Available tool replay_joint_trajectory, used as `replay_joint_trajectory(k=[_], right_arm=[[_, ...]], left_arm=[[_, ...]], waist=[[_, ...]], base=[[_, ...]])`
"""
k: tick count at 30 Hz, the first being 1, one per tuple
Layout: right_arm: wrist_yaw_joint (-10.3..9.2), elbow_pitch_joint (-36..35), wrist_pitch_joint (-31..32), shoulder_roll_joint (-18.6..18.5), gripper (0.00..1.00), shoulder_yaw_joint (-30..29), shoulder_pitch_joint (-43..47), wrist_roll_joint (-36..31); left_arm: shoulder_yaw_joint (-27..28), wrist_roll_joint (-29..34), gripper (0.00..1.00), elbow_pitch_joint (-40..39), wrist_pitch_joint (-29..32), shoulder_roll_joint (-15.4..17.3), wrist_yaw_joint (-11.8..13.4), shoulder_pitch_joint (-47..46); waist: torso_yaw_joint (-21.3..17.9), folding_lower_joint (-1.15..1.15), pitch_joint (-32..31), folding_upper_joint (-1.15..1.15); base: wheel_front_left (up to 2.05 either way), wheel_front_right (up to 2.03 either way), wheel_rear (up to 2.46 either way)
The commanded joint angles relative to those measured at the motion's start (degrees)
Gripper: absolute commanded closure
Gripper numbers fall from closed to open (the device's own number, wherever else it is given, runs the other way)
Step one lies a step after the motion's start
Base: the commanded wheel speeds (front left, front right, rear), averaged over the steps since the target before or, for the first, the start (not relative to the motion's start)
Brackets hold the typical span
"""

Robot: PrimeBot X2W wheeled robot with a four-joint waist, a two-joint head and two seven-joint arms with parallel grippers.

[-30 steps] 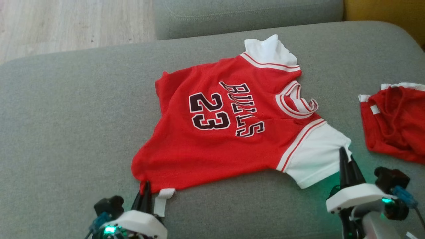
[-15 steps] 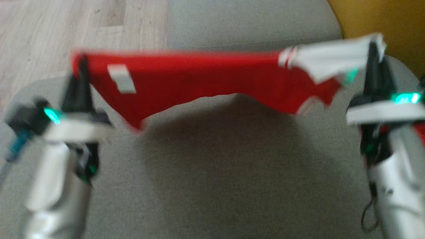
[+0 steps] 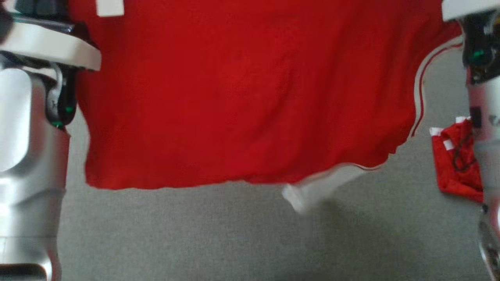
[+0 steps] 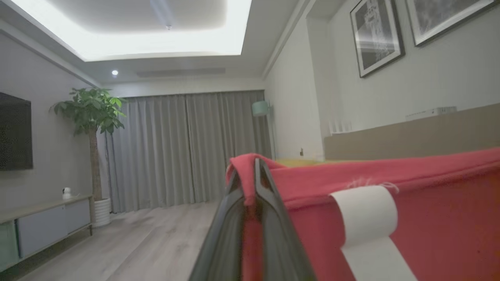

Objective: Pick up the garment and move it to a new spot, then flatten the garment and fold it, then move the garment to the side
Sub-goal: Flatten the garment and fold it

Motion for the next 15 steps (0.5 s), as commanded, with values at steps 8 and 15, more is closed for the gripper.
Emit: replay_joint_trajectory(k=[8, 15], right_arm=[[0.37, 10.4, -5.2, 1.1, 1.00, -1.6, -19.0, -6.5], [0.37, 15.5, -9.1, 1.9, 1.00, -4.8, -29.8, -9.7]], left_arm=[[1.6, 3.3, 1.00, 8.2, -4.5, 0.0, 5.4, -12.4], [5.5, 2.7, 1.00, 11.5, -11.6, -1.6, 8.2, -20.1]], waist=[[1.1, 0.00, 13.5, 0.00], [0.8, 0.00, 18.1, 0.00]], base=[[0.00, 0.00, 0.00], [0.00, 0.00, 0.00]])
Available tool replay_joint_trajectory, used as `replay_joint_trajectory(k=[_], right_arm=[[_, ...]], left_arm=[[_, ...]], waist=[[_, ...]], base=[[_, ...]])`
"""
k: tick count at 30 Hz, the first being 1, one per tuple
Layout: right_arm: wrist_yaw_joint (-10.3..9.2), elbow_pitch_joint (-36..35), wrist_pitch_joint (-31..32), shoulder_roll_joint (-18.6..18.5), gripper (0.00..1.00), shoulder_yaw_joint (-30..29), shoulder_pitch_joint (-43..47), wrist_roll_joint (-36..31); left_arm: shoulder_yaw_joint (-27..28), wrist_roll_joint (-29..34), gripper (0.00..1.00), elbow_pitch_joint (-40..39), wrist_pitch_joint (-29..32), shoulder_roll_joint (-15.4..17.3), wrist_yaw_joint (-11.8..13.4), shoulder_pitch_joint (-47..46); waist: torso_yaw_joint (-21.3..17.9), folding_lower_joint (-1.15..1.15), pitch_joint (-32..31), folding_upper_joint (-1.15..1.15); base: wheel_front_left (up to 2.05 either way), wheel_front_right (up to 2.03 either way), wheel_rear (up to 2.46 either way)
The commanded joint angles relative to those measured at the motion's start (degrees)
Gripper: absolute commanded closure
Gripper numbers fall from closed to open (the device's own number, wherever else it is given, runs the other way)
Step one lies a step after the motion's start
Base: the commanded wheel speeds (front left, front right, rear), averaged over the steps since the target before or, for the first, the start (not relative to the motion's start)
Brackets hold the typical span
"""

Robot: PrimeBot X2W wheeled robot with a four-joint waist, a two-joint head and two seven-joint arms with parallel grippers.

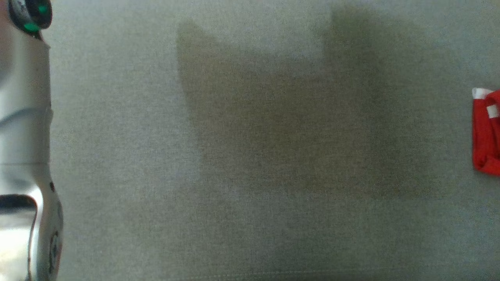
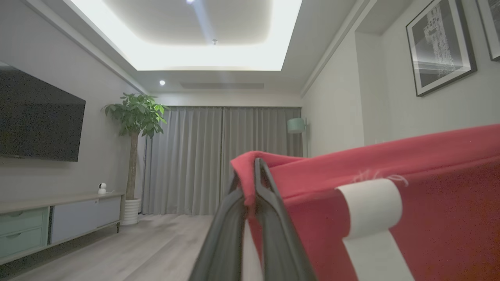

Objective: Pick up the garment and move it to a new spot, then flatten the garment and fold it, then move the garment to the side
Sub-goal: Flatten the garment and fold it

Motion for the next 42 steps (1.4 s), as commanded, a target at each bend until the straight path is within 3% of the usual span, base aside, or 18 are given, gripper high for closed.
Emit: replay_joint_trajectory(k=[1, 6, 16, 23, 32, 42], right_arm=[[0.37, -0.9, -0.5, 1.1, 1.00, -0.9, -0.3, 0.6], [0.37, -1.3, -0.6, 1.3, 1.00, 2.0, 8.7, 3.6], [0.37, -5.6, -0.6, 1.0, 1.00, 10.5, 43.6, 15.7], [0.37, -12.1, -0.6, -0.2, 1.00, 12.7, 60.1, 21.5], [0.37, -13.6, -0.6, 0.3, 1.00, 12.7, 72.4, 23.7], [0.37, -17.6, -0.6, 0.9, 1.00, 13.5, 85.0, 25.1]], left_arm=[[2.7, -0.6, 1.00, -0.3, -0.2, 2.8, 0.6, 0.4], [6.6, -2.6, 1.00, 1.3, -0.3, 0.7, 0.4, 10.0], [16.5, -5.1, 1.00, 6.1, -0.3, -7.9, -1.6, 40.2], [19.0, -4.2, 1.00, 6.6, -0.4, -9.6, -2.9, 50.3], [16.4, -7.9, 1.00, 4.9, -0.4, -9.7, -3.3, 59.2], [9.9, -13.0, 1.00, -1.3, -0.4, -9.7, -3.2, 72.3]], waist=[[-0.4, -0.02, 1.5, 0.00], [-1.5, -0.02, 1.6, 0.00], [-5.6, -0.02, -0.9, 0.00], [-6.9, -0.02, -4.7, 0.00], [-7.1, -0.02, -11.0, 0.00], [-6.0, -0.02, -17.0, 0.00]], base=[[0.00, 0.00, 0.00], [0.00, 0.00, 0.00], [0.00, 0.00, 0.00], [0.00, 0.00, 0.00], [0.00, 0.00, 0.00], [0.00, 0.00, 0.00]])
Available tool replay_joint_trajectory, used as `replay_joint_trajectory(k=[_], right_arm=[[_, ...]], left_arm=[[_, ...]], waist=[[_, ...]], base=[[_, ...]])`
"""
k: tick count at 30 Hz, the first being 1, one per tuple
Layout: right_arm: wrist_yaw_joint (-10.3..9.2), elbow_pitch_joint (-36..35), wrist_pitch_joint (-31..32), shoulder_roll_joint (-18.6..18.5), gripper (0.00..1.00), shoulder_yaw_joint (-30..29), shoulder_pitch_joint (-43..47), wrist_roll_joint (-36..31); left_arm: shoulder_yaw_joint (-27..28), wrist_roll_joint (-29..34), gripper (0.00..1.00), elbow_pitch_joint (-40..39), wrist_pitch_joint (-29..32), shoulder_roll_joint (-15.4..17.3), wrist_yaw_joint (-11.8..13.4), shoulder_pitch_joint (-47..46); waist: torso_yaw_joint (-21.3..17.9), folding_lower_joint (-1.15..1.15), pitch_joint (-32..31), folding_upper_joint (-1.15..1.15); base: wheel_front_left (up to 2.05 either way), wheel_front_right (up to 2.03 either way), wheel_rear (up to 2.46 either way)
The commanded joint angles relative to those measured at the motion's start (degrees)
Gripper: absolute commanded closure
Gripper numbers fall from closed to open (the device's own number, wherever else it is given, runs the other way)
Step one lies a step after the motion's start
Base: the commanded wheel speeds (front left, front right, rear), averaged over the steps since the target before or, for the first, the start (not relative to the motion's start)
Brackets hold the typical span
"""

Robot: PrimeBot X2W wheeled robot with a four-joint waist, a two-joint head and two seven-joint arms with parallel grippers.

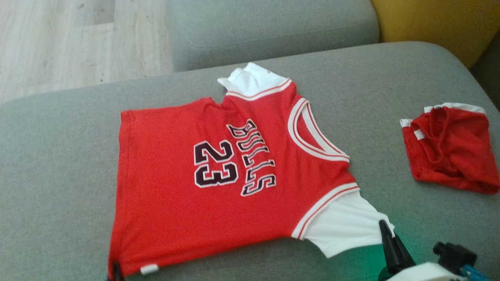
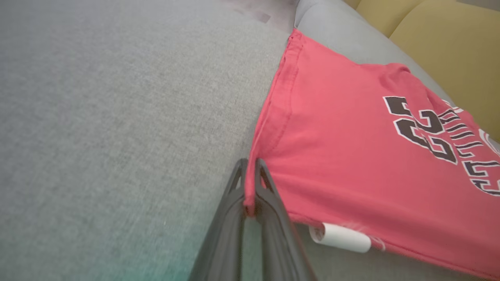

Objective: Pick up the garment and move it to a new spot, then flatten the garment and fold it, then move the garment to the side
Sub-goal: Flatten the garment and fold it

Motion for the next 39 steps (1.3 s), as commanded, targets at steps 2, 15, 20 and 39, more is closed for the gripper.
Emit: replay_joint_trajectory(k=[2, 15, 20, 39], right_arm=[[0.36, -2.6, -0.5, -0.8, 1.00, -0.2, 0.2, 0.5], [0.36, -3.7, 0.2, 0.3, 1.00, -3.0, -11.7, 0.4], [0.36, -0.5, 0.9, 0.2, 1.00, -1.9, -18.7, -0.1], [0.36, 15.6, -0.2, 2.6, 0.79, 2.8, -34.8, 1.0]], left_arm=[[-0.4, -0.8, 1.00, -2.2, -0.3, 1.4, 0.1, 0.9], [-7.0, -3.8, 1.00, -9.6, -0.3, 1.4, 1.7, -5.7], [-7.5, -4.5, 1.00, -8.6, -0.3, 1.4, 2.8, -10.4], [-8.0, -4.3, 0.98, -3.2, -0.3, 1.4, 4.6, -21.8]], waist=[[0.7, 0.01, -0.6, 0.00], [2.6, 0.01, 2.7, 0.00], [3.1, 0.01, 4.7, 0.00], [4.0, 0.01, 10.8, 0.00]], base=[[0.00, 0.00, 0.00], [0.00, 0.00, 0.00], [0.00, 0.00, 0.00], [0.00, 0.00, 0.00]])
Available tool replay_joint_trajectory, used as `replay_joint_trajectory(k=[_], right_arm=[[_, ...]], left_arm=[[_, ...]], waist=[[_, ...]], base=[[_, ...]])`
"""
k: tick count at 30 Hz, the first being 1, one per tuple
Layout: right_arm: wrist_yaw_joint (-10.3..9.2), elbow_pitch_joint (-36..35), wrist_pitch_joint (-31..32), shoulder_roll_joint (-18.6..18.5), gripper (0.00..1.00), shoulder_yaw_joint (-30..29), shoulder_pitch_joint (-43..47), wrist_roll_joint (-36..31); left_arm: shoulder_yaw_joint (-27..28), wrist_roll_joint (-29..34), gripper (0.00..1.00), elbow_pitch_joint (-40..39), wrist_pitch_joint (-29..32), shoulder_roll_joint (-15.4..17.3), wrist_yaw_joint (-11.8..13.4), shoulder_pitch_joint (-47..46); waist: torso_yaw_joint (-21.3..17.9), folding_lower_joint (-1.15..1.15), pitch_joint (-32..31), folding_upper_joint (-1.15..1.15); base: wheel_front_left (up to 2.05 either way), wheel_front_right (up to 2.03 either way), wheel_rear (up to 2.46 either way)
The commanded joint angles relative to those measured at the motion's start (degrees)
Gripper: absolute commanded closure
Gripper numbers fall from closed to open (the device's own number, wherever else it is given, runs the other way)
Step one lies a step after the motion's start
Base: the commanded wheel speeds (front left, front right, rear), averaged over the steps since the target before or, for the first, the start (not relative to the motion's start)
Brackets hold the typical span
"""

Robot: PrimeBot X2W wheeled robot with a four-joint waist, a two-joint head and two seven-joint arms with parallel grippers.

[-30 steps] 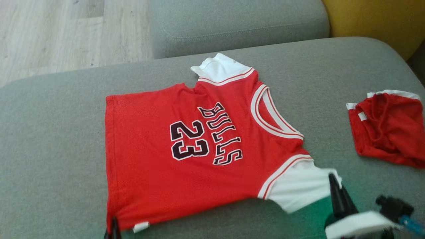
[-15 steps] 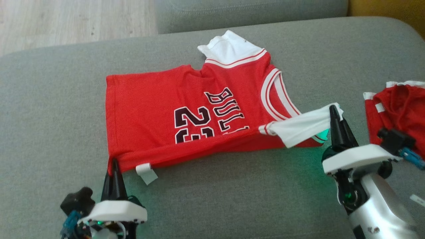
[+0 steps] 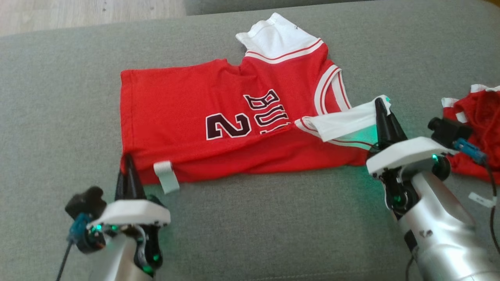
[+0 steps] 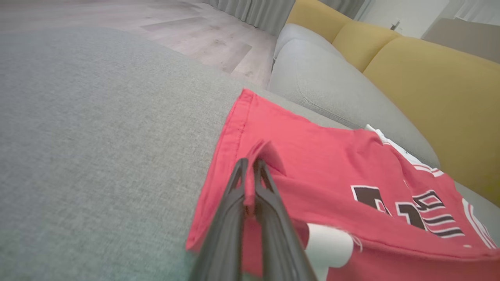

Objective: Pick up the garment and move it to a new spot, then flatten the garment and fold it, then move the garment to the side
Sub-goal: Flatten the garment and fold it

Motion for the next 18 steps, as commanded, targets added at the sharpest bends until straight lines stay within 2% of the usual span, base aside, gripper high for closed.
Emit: replay_joint_trajectory(k=[1, 2, 3, 8, 18], right_arm=[[0.37, -0.1, -0.6, 1.2, 0.12, 0.8, -2.6, 0.8], [0.37, 0.4, -0.7, 1.5, 0.00, 0.7, -3.4, 1.0], [0.37, 0.5, -0.7, 1.7, 0.00, 0.5, -4.1, 0.9], [0.37, -4.6, -0.8, 1.7, 0.00, -4.8, -4.2, -4.6], [0.37, -9.4, -0.9, 3.9, 0.00, -14.0, 7.6, -25.6]], left_arm=[[2.0, -0.5, 0.67, -1.2, -0.3, 0.7, 0.8, -3.1], [2.6, -0.8, 0.10, -1.5, -0.3, 0.7, 1.3, -3.7], [3.3, -0.7, 0.00, -2.1, -0.3, 0.7, 1.8, -4.3], [5.5, 4.4, 0.00, -6.7, -0.3, 0.7, 2.8, -3.8], [4.2, 19.4, 0.00, -6.0, -0.3, 0.7, 3.6, 4.1]], waist=[[0.1, -0.01, 0.3, 0.00], [0.2, -0.01, 0.5, 0.00], [0.3, -0.01, 0.6, 0.00], [0.4, -0.01, 0.8, 0.00], [0.4, -0.01, -1.9, 0.00]], base=[[0.00, 0.00, 0.00], [0.00, 0.00, 0.00], [0.00, 0.00, 0.00], [0.00, 0.00, 0.00], [0.00, 0.00, 0.00]])
